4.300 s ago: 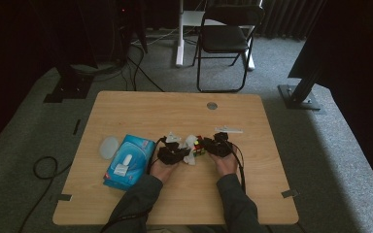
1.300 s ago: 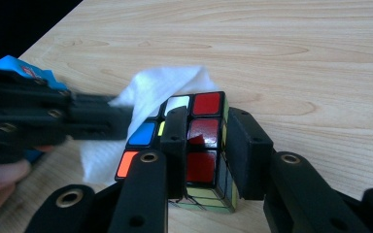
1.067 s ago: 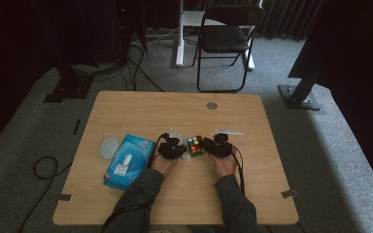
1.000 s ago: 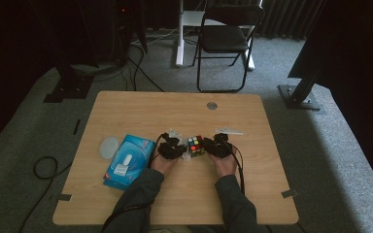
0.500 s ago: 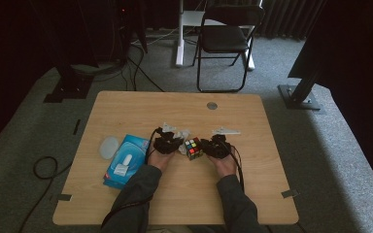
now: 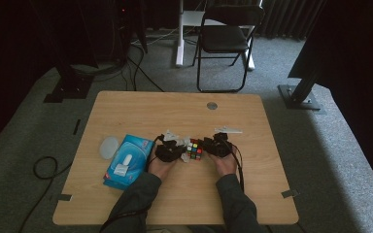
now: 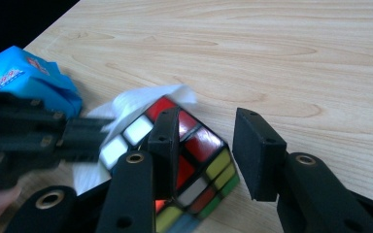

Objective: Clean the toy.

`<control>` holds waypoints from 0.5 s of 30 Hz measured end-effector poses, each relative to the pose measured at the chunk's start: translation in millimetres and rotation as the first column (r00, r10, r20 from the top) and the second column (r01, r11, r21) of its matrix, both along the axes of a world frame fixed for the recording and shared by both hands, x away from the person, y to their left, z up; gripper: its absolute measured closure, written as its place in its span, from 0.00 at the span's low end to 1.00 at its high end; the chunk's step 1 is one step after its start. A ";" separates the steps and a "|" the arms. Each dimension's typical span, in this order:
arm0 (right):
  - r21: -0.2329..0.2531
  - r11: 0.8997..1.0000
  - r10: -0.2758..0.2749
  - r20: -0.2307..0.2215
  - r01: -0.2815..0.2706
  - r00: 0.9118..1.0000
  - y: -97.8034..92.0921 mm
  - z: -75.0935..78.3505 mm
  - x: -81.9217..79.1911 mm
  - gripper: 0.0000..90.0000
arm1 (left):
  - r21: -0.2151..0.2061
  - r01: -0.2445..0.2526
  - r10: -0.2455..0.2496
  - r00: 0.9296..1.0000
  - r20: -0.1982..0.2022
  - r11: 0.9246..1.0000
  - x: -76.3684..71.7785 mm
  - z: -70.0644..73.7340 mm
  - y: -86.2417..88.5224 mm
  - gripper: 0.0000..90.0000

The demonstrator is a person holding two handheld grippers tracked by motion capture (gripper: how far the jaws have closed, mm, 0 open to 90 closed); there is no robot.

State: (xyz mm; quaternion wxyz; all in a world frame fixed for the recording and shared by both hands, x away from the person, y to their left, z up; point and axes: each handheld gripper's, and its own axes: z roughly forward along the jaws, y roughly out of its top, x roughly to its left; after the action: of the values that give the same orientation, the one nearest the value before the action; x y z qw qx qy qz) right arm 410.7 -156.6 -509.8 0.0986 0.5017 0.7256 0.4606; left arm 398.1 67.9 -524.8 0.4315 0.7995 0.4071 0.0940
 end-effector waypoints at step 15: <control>0.001 1.000 -0.017 -0.022 0.017 1.000 4.8 2.1 3.0 0.78 | -0.041 -0.015 0.015 1.000 0.019 0.999 1.6 9.8 7.7 0.94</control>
State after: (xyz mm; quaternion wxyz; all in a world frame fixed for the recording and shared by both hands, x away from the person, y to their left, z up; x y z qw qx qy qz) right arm 413.6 -151.8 -507.6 0.0942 0.5131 0.7220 0.4545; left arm 399.7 75.6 -515.0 0.4509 0.7866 0.4106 0.0968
